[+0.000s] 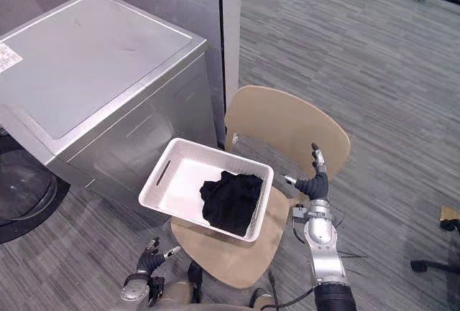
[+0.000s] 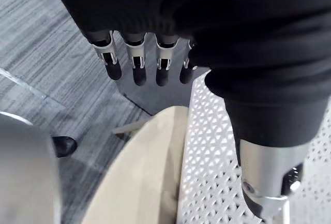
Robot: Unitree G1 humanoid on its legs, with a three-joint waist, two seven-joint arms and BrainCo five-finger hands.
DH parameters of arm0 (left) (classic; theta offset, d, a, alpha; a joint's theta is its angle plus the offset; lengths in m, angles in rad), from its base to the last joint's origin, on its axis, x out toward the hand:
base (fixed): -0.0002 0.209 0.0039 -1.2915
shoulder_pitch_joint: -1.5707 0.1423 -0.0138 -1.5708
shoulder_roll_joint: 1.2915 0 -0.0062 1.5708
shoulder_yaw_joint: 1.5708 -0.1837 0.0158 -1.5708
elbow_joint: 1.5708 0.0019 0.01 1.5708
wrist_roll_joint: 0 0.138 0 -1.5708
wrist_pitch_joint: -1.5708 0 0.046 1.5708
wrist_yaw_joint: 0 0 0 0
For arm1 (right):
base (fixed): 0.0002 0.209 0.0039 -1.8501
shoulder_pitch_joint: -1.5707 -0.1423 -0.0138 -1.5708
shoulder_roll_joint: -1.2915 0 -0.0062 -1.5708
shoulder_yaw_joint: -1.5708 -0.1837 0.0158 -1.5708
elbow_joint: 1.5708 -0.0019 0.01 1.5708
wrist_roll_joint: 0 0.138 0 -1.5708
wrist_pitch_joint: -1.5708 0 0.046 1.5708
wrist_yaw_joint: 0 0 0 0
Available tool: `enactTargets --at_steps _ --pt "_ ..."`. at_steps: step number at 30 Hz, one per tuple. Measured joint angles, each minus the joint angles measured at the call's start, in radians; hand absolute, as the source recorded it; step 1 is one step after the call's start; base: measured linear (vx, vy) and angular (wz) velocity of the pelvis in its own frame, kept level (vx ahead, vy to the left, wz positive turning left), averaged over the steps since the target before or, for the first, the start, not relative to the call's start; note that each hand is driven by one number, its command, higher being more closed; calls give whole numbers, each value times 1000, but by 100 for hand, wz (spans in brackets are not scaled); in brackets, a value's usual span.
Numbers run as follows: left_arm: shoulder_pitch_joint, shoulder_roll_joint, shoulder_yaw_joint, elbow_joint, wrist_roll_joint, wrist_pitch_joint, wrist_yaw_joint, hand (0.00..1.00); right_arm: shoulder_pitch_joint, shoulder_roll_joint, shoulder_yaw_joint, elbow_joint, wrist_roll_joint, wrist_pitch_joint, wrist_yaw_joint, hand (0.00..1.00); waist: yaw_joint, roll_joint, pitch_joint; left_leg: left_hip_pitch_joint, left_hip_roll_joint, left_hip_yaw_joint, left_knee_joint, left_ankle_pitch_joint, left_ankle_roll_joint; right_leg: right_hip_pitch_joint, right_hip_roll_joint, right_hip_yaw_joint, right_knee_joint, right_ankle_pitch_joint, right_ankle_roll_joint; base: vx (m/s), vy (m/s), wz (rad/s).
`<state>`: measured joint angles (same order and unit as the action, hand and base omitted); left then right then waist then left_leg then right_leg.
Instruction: Pick up the laundry basket with both hands and put the clothes into the washing machine.
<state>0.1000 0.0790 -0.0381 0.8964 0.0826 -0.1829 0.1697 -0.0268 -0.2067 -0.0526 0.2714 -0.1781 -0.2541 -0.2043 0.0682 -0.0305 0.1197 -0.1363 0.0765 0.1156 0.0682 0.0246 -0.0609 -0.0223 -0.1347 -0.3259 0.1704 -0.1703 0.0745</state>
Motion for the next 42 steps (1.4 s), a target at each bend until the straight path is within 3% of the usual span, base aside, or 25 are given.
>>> enactTargets --at_steps 4,7,12,14,17,21,23,28,29,37,42 --pt "2 8 -8 5 24 0 -18 0 -38 -62 109 96 -100 10 42 0 -1 4 -1 32 11 7 -58 15 -14 -1 18 7 0 1 -1 17 -52 -7" --pt "-2 9 -13 6 43 -2 -28 0 -114 -99 213 216 -174 24 61 0 1 7 3 23 7 9 -68 24 -5 -4 21 7 -24 19 -2 6 -4 -2" --pt "-58 23 -12 -16 43 -25 -34 0 -373 -141 343 387 -267 40 75 0 14 24 127 -81 -2 -35 -53 71 12 -69 15 -30 -36 53 -3 -96 40 26" --pt "-92 24 -12 -27 41 -28 -33 0 -448 -161 375 428 -293 46 73 0 53 34 174 -112 -4 -43 -47 78 13 -97 12 -35 -24 56 -5 -138 47 21" --pt "-124 34 -10 -39 23 -40 -24 0 -553 -172 439 484 -318 47 72 0 81 45 227 -171 -10 -80 -14 78 13 -140 2 -61 8 55 -5 -135 56 26" --pt "-161 47 -10 -52 -17 -47 -12 0 -721 -187 486 630 -345 61 54 0 113 59 293 -250 -20 -98 -1 97 29 -222 -15 -76 60 49 -6 -112 55 16" --pt "-179 47 -11 -53 -36 -48 -8 0 -796 -208 493 715 -345 72 42 0 116 70 317 -284 -28 -117 -12 113 34 -261 -25 -90 86 44 -7 -104 51 26" --pt "-220 44 -24 -52 -85 -55 13 0 -877 -269 494 857 -385 109 3 0 145 82 332 -356 -48 -152 -62 172 37 -358 -49 -116 136 30 -6 -30 16 24" --pt "-227 44 -34 -51 -93 -57 15 0 -883 -277 492 868 -388 111 -13 100 143 86 334 -364 -55 -162 -62 176 36 -368 -57 -121 148 24 -3 18 1 23" --pt "-259 39 -71 -84 -121 -67 39 0 -965 -307 442 895 -408 156 -60 100 143 104 344 -390 -75 -190 -65 184 29 -423 -91 -127 232 -20 -8 -9 -30 10" --pt "-260 10 -68 -87 -133 -66 54 0 -911 -301 368 737 -293 175 -77 100 136 105 344 -389 -72 -168 -63 185 30 -438 -92 -100 242 -22 -10 16 -47 -11"
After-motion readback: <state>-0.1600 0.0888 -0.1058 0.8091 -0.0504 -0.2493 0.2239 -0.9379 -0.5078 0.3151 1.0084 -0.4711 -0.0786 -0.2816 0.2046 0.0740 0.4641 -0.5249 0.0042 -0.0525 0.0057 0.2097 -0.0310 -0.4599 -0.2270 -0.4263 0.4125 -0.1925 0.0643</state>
